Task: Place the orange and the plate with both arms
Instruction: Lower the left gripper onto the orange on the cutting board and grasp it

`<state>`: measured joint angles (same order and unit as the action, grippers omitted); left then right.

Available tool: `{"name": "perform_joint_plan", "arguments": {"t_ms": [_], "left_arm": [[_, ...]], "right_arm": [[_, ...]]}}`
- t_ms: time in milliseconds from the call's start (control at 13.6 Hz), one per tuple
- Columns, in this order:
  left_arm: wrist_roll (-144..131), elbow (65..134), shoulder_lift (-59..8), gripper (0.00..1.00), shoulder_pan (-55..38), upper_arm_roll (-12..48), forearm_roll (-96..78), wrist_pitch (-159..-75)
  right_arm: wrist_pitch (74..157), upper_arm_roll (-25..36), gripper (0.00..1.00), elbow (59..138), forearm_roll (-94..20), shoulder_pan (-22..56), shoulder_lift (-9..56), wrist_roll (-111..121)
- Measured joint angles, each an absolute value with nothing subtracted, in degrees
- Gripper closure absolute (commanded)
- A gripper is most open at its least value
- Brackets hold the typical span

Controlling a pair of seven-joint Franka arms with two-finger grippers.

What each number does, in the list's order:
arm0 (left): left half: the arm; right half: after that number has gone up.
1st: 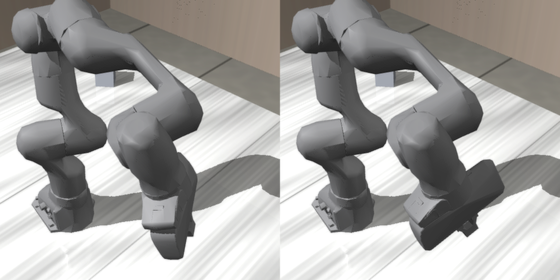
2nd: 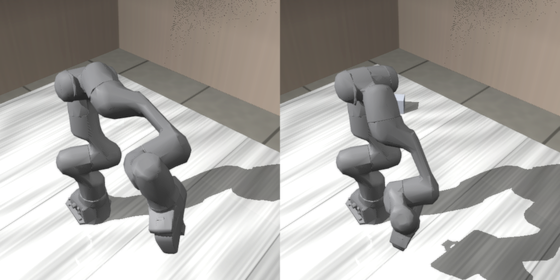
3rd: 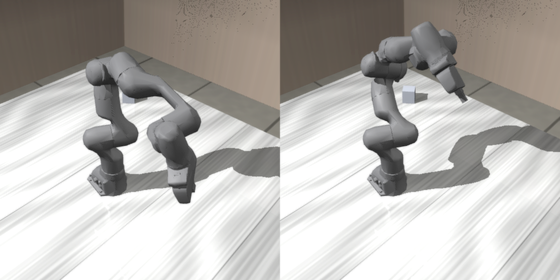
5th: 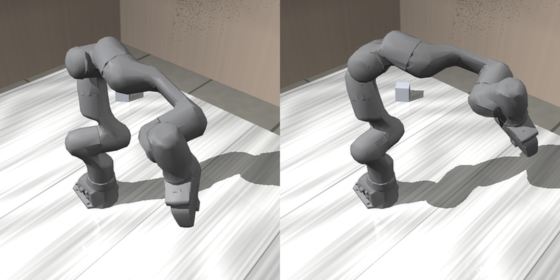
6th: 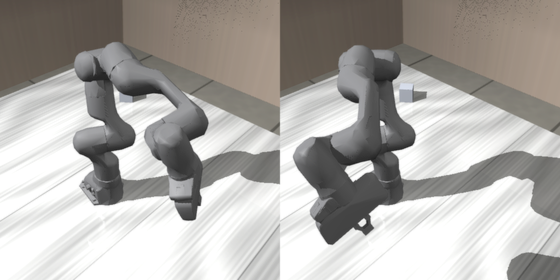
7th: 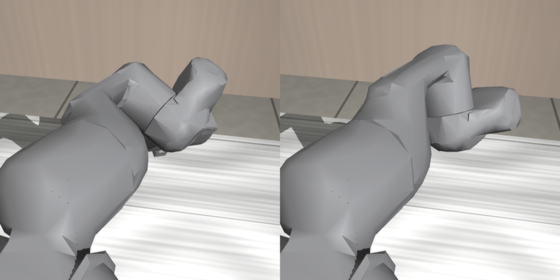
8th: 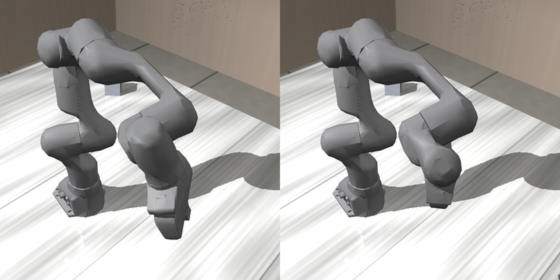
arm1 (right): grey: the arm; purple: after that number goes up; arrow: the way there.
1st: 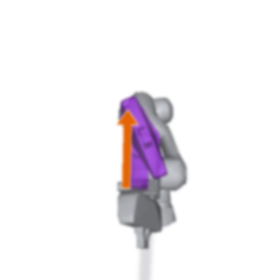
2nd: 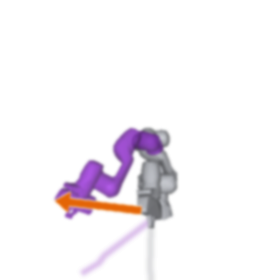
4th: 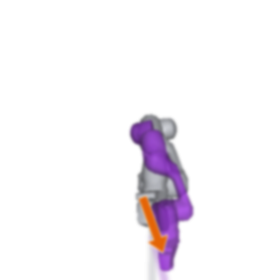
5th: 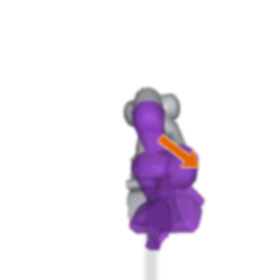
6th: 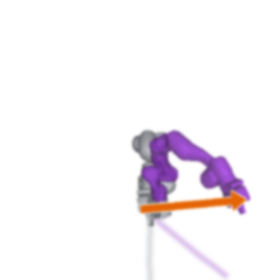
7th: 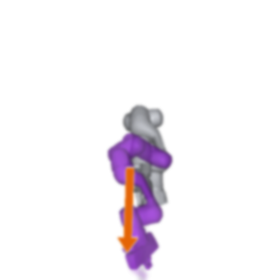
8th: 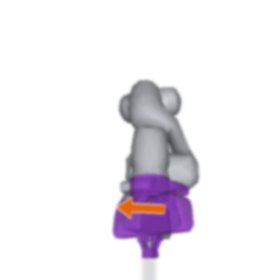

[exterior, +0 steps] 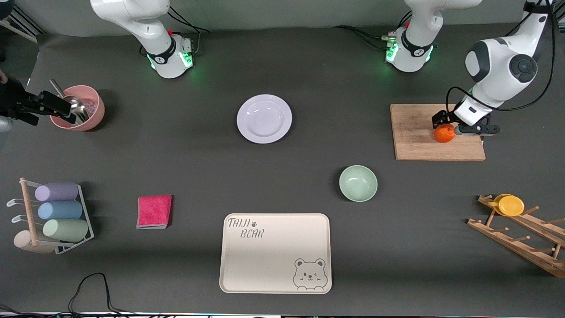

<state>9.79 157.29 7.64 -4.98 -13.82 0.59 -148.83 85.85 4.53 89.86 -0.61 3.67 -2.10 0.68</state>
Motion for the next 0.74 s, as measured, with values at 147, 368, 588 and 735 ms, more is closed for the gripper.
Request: {"name": "perform_joint_plan", "arguments": {"t_ms": [147,368,588,735], "left_arm": [[9.77,157.38,4.75,0.00,-4.97,-13.98,2.17,-152.28],[9.77,157.33,0.90,0.00,-4.81,-14.32,3.13,-155.35],[9.77,157.28,-0.59,0.54,-4.04,-14.89,4.23,-155.94],[9.77,157.28,-0.64,0.91,-3.77,-15.31,4.38,-155.94]], "right_arm": [[85.85,4.50,0.00,89.86,-0.61,3.61,-2.10,0.68],[85.80,4.55,0.00,89.97,-0.61,3.27,-1.99,0.69],[85.36,4.55,0.00,90.02,-0.61,3.23,-1.67,0.69],[85.28,4.55,0.00,90.03,-0.61,3.23,-1.34,0.69]]}}
